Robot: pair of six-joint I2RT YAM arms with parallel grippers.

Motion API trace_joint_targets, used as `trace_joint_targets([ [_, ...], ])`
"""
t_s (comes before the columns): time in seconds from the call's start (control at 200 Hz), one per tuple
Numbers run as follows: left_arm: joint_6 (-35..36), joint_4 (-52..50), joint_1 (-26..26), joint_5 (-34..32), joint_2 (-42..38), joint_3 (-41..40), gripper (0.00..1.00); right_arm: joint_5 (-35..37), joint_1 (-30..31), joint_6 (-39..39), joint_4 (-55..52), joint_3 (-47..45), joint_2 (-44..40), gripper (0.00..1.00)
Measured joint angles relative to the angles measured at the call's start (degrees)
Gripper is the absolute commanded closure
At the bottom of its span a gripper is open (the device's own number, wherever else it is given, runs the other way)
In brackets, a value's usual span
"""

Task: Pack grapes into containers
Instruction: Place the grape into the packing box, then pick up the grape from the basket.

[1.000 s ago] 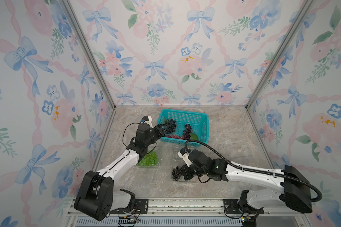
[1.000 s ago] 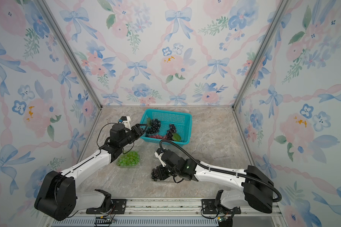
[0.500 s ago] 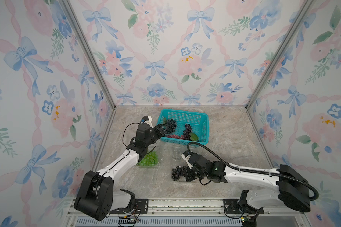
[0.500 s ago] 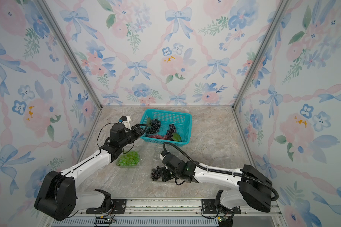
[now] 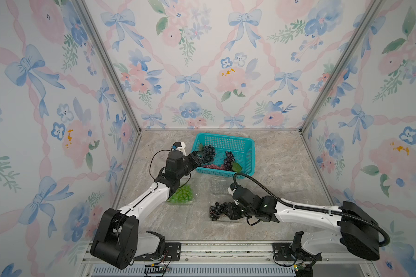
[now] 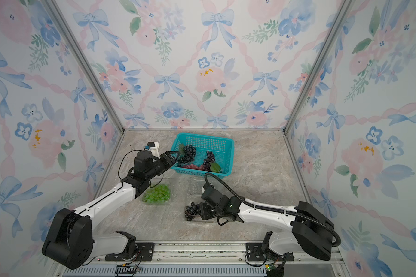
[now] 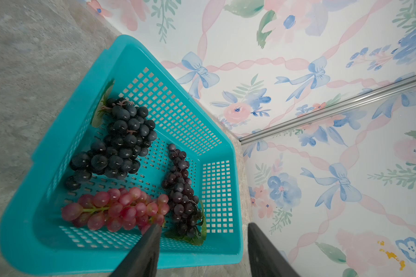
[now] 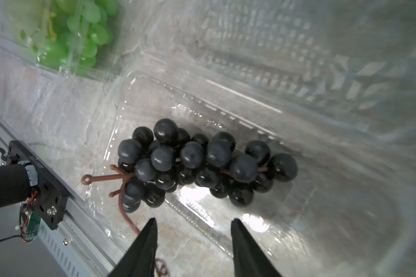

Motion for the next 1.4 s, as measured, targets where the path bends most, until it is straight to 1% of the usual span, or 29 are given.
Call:
trace_joint_targets([
  [0.14, 0.8, -0.1, -0.8, 0.2, 0.4, 0.3, 0.4, 0.9, -2.7, -0.9, -2.7, 0.0, -5.7, 0.47],
  [0.325, 2.9, -1.4, -2.4, 0.2, 3.1, 3.0, 0.4, 1.0, -7.3, -3.3, -5.6, 0.9, -11.5, 0.46],
  [0.515, 4.5, -3.4, -3.0, 0.1, 6.1, 6.6, 0.41, -0.3, -11.8, -7.7, -6.9, 5.2, -11.8, 0.45],
  [0.59, 5.5, -4.6, -3.3, -0.1, 7.7, 9.2, 0.41, -1.6, -14.0, -9.1, -6.6, 7.1, -11.0, 0.42],
  [0.635, 6.1, -5.3, -3.6, -0.2, 8.9, 11.1, 0.41, -2.4, -15.4, -9.9, -5.9, 8.1, -10.3, 0.38],
  [0.675, 6.6, -6.0, -3.8, -0.4, 10.0, 12.9, 0.41, -3.2, -17.0, -10.5, -5.3, 9.2, -9.1, 0.33],
  [0.795, 7.8, -7.7, -4.1, -1.4, 13.2, 17.2, 0.42, -6.5, -21.7, -12.5, -3.7, 14.1, -3.7, 0.29],
  [0.905, 8.5, -9.7, -4.0, -2.5, 16.4, 20.5, 0.42, -9.2, -25.7, -14.7, -2.6, 21.5, 3.7, 0.27],
  [1.085, 9.5, -13.0, -4.0, -2.9, 22.5, 26.6, 0.43, -10.4, -30.3, -18.9, -2.6, 34.0, 16.0, 0.25],
  [1.21, 10.4, -14.6, -4.0, -3.4, 24.2, 27.7, 0.43, -10.4, -32.5, -21.1, -4.7, 38.7, 22.4, 0.23],
  [1.4, 12.6, -17.8, -4.0, -5.9, 24.5, 27.8, 0.43, -9.3, -32.7, -25.2, -11.0, 43.5, 29.2, 0.18],
])
